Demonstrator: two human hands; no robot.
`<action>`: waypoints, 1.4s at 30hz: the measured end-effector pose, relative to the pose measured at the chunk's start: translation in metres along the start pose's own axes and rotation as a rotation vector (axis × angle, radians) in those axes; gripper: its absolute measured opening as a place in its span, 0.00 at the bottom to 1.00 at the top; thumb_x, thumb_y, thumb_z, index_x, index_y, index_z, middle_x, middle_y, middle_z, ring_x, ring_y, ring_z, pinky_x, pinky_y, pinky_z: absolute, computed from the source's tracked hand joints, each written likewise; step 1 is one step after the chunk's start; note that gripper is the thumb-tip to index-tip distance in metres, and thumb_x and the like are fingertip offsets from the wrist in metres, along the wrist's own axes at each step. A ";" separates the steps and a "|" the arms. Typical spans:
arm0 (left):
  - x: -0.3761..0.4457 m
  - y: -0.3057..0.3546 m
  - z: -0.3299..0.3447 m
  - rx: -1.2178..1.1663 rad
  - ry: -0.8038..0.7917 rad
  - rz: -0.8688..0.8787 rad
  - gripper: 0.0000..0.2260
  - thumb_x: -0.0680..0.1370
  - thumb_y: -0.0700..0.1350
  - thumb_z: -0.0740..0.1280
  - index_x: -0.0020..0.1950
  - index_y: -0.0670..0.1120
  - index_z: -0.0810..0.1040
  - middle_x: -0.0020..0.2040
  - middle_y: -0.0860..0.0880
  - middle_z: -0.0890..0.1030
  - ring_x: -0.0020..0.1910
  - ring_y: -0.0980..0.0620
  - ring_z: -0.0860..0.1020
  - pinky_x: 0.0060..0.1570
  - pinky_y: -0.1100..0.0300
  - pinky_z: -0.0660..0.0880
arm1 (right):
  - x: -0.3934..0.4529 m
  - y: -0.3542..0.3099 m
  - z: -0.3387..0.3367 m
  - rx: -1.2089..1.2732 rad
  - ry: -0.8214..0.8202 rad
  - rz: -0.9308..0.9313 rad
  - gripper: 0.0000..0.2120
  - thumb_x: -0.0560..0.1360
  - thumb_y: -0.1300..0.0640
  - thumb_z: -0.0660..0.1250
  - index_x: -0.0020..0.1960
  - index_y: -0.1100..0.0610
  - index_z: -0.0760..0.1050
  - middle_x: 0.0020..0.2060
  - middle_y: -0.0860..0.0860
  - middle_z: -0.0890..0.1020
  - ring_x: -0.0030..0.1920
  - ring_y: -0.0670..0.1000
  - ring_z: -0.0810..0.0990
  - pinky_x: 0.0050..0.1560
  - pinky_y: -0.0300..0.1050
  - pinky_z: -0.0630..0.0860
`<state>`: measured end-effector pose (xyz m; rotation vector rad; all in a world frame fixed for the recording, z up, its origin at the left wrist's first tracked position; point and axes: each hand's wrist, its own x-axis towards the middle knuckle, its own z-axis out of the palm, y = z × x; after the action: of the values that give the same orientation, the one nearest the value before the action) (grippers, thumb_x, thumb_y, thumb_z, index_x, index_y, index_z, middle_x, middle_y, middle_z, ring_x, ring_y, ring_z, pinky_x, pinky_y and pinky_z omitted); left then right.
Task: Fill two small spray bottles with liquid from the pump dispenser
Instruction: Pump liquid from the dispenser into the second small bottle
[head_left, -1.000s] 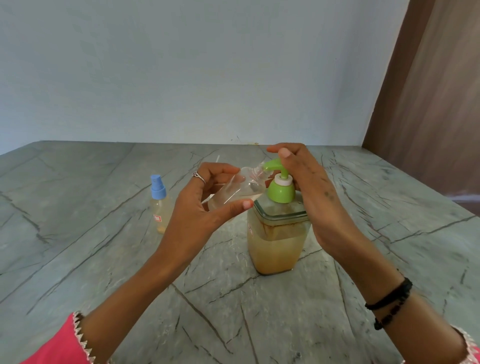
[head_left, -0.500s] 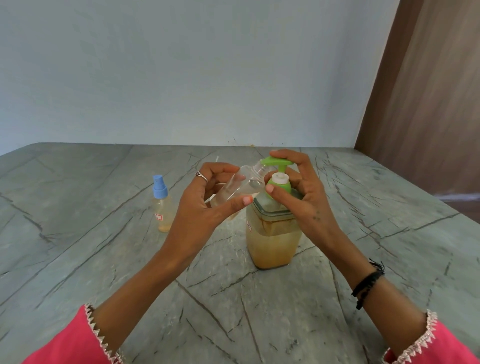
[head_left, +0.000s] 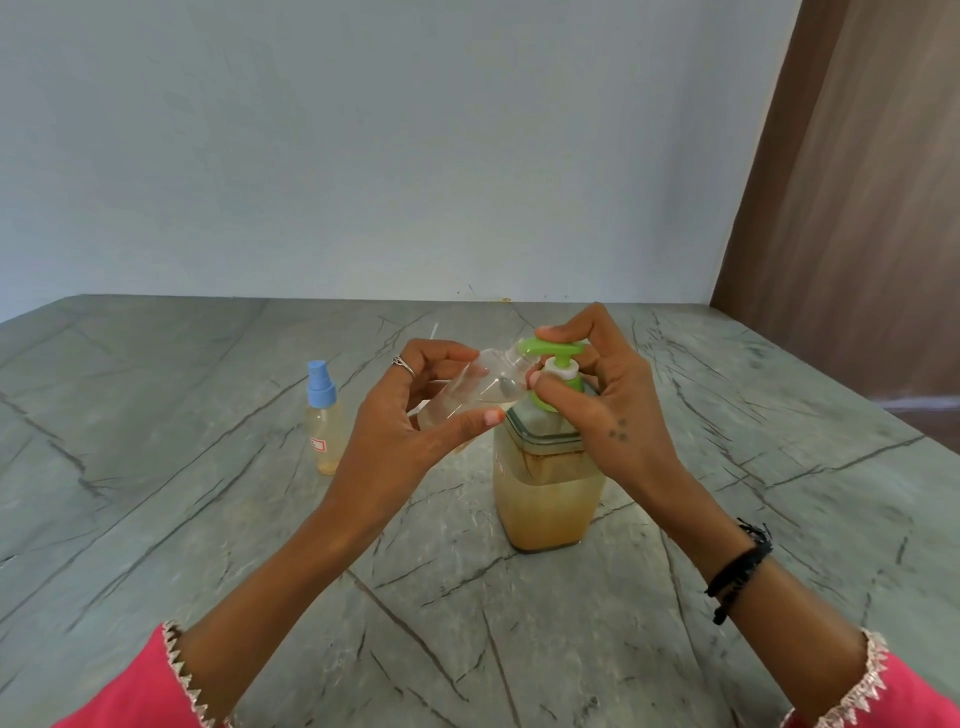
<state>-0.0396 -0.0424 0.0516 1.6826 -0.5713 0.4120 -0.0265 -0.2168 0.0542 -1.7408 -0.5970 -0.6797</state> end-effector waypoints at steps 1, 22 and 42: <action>0.000 0.000 0.000 0.001 0.000 -0.002 0.17 0.64 0.49 0.72 0.51 0.54 0.74 0.45 0.67 0.79 0.49 0.66 0.77 0.42 0.75 0.73 | 0.000 0.000 0.000 -0.007 -0.014 -0.005 0.10 0.70 0.60 0.68 0.46 0.49 0.71 0.37 0.39 0.82 0.38 0.40 0.81 0.38 0.30 0.74; 0.000 0.002 0.002 -0.030 0.011 -0.011 0.18 0.64 0.49 0.71 0.52 0.54 0.73 0.46 0.66 0.80 0.51 0.65 0.77 0.42 0.75 0.73 | -0.010 0.005 -0.003 -0.017 -0.052 -0.041 0.28 0.72 0.60 0.71 0.65 0.43 0.63 0.49 0.35 0.81 0.52 0.42 0.82 0.52 0.34 0.76; 0.000 0.003 0.001 -0.007 0.002 -0.017 0.17 0.63 0.51 0.71 0.50 0.57 0.73 0.45 0.67 0.78 0.49 0.66 0.77 0.43 0.75 0.73 | -0.006 0.005 0.002 0.120 0.053 -0.010 0.17 0.67 0.64 0.70 0.47 0.47 0.71 0.37 0.43 0.84 0.40 0.44 0.83 0.42 0.34 0.77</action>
<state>-0.0413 -0.0442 0.0540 1.6794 -0.5555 0.3992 -0.0267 -0.2168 0.0466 -1.6052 -0.5985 -0.6818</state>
